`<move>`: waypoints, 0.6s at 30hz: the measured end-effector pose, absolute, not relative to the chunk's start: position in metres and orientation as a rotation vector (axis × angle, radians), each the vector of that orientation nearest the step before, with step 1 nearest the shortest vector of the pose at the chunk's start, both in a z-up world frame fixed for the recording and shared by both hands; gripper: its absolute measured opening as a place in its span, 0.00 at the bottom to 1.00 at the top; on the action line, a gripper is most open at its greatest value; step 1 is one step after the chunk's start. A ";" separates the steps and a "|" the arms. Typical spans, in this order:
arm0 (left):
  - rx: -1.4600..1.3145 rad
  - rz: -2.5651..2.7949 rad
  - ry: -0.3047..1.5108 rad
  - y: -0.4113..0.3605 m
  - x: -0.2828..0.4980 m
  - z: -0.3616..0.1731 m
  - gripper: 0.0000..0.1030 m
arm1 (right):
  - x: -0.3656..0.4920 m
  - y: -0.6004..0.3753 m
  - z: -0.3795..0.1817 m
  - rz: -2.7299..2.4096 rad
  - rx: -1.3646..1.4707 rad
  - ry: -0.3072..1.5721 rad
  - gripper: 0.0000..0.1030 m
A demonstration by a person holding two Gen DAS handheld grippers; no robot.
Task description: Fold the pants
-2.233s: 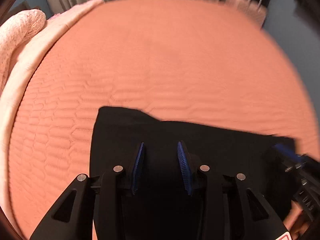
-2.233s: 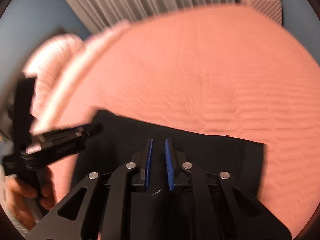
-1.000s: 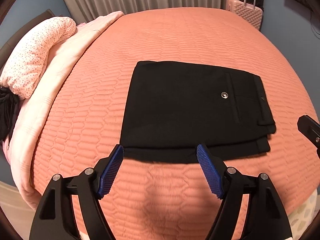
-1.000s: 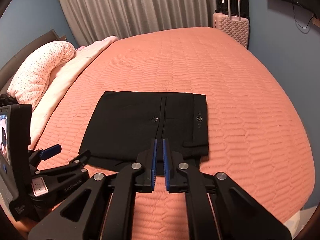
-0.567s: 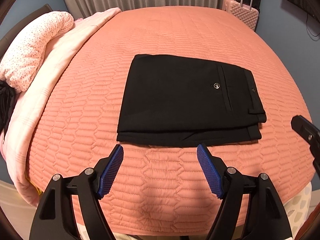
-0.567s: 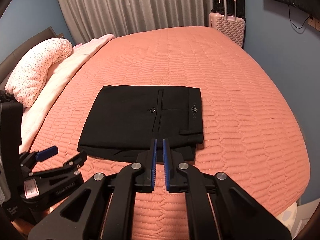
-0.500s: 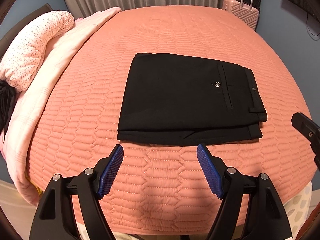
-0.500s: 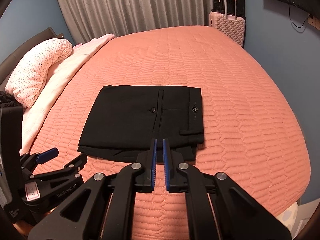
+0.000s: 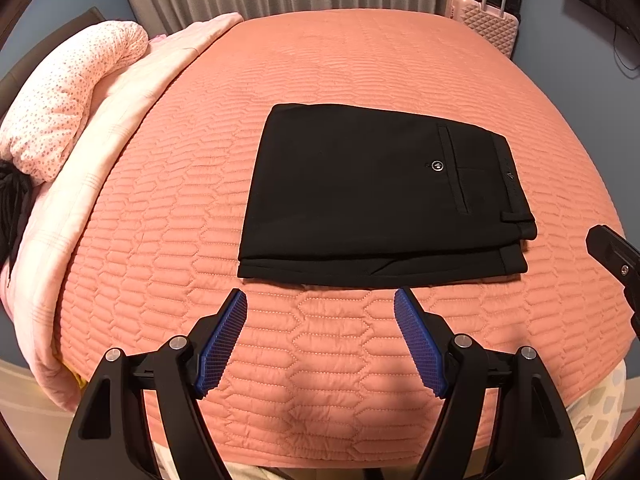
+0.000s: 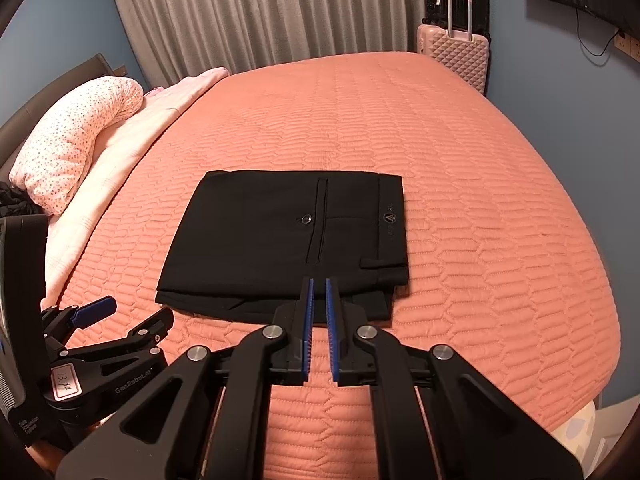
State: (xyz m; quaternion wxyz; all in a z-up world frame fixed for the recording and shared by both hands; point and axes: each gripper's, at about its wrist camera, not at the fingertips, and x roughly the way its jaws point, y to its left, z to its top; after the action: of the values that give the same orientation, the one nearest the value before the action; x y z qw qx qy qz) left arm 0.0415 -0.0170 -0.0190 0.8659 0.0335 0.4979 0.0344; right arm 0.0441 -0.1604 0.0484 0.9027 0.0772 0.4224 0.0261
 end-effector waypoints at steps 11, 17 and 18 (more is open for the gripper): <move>0.073 0.084 1.036 -0.020 0.035 -0.014 0.72 | 0.034 -0.158 0.048 0.065 0.150 0.883 0.07; 0.087 0.097 1.025 -0.023 0.035 -0.012 0.72 | 0.032 -0.157 0.046 0.073 0.146 0.892 0.07; 0.098 0.103 1.021 -0.024 0.035 -0.012 0.72 | 0.032 -0.157 0.046 0.073 0.147 0.891 0.07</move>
State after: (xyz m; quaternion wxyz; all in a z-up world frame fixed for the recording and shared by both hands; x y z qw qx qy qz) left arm 0.0345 -0.0242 -0.0119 0.8700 0.0468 0.4883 0.0491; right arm 0.0321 -0.1570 0.0456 0.8991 0.0710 0.4306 0.0350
